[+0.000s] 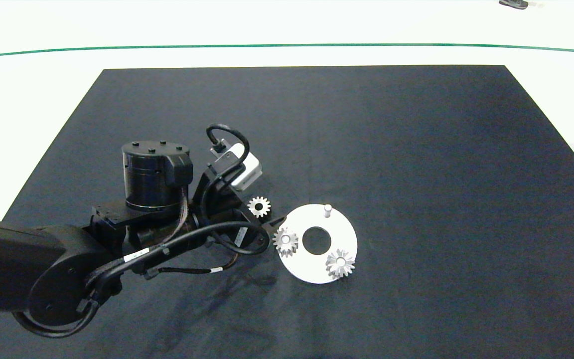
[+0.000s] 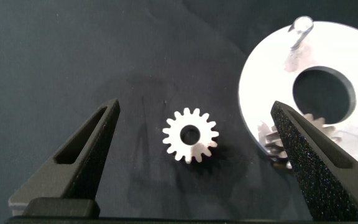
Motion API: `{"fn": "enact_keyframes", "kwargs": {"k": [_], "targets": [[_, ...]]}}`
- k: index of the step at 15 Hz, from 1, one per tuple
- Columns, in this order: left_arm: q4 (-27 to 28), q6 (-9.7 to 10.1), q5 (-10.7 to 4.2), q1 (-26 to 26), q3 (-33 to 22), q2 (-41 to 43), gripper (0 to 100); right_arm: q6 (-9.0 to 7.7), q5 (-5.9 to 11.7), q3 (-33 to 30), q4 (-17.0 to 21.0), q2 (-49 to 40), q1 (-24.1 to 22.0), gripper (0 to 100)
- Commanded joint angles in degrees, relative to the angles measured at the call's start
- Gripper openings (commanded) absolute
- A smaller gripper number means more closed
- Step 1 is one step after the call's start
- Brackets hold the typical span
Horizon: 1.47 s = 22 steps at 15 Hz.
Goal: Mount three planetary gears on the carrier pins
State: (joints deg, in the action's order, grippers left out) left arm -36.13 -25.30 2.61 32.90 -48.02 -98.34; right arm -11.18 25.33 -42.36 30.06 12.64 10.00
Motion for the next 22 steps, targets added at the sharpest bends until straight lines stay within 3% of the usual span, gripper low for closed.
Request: {"fn": "enact_keyframes", "kwargs": {"k": [1,3,6,8,16,22], "targets": [[-0.1,-1.25,1.61,-1.6,-0.6,-0.9,100,-0.07,0.16,0.2,0.2,-0.1,0.0,100],[1.3,-1.77,2.66,-2.4,-0.7,-1.2,100,-0.07,0.16,0.2,0.3,0.0,0.0,100],[2.6,-3.18,2.93,-3.2,-0.8,-1.2,100,-0.07,-0.20,0.4,1.0,0.0,0.0,100],[2.6,-3.36,4.16,-3.9,-1.0,-1.5,100,-0.07,-0.28,0.4,1.0,0.0,-0.1,100],[2.6,-4.68,5.48,-6.4,-0.1,-2.3,99,-0.07,-0.28,0.4,1.0,0.0,0.0,100],[2.6,-4.59,5.92,-6.6,-0.2,-2.9,86,-0.07,-0.28,0.3,1.0,-0.1,0.0,100]]}}
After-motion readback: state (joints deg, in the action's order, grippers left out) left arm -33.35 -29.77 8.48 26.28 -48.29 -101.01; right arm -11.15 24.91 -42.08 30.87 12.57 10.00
